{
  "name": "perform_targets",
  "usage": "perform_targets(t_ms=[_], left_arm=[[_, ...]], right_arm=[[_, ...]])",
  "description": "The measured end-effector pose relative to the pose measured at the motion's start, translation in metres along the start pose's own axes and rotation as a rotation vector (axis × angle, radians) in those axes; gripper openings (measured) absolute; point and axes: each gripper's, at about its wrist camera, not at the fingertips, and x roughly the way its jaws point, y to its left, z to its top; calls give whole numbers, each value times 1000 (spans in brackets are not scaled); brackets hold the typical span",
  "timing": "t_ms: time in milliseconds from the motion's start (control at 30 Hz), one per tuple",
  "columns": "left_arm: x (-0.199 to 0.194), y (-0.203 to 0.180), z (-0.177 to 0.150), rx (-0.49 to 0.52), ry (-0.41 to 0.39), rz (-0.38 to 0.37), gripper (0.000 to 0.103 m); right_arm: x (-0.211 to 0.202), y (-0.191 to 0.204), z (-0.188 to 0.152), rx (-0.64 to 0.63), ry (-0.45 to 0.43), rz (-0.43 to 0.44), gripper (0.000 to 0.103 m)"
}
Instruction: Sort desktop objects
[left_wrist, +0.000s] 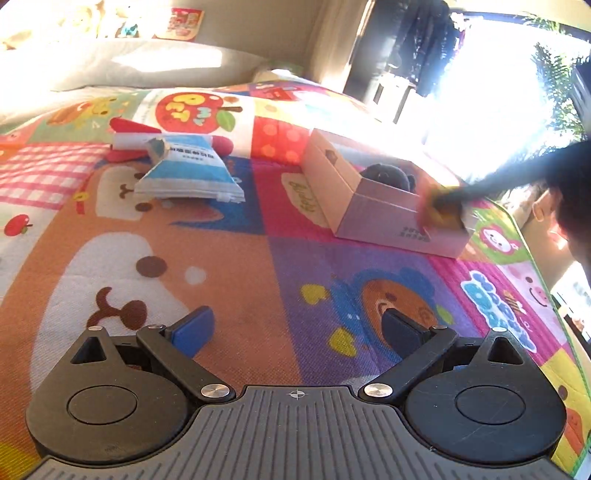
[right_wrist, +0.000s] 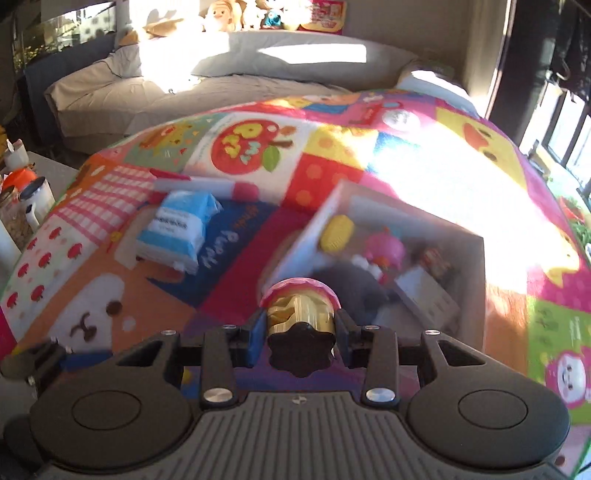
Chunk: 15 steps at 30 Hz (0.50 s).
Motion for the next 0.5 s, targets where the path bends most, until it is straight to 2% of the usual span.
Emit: perform_targets(t_ms=[100, 200, 300, 367, 467, 500], left_arm=[[-1, -1, 0, -3, -1, 33, 100], [-1, -3, 2, -1, 5, 78, 100], [-5, -8, 1, 14, 20, 117, 101], [-14, -14, -2, 28, 55, 76, 101], [-34, -32, -11, 121, 98, 4, 101], [-41, -39, -14, 164, 109, -9, 101]], right_arm=[[-1, -19, -45, 56, 46, 7, 39], [-3, -28, -77, 85, 23, -62, 40], [-13, -37, -94, 124, -24, -77, 57], [-25, -38, -106, 126, -77, -92, 74], [-40, -31, -124, 82, -149, -133, 87], [-43, -28, -130, 67, -170, -150, 89]])
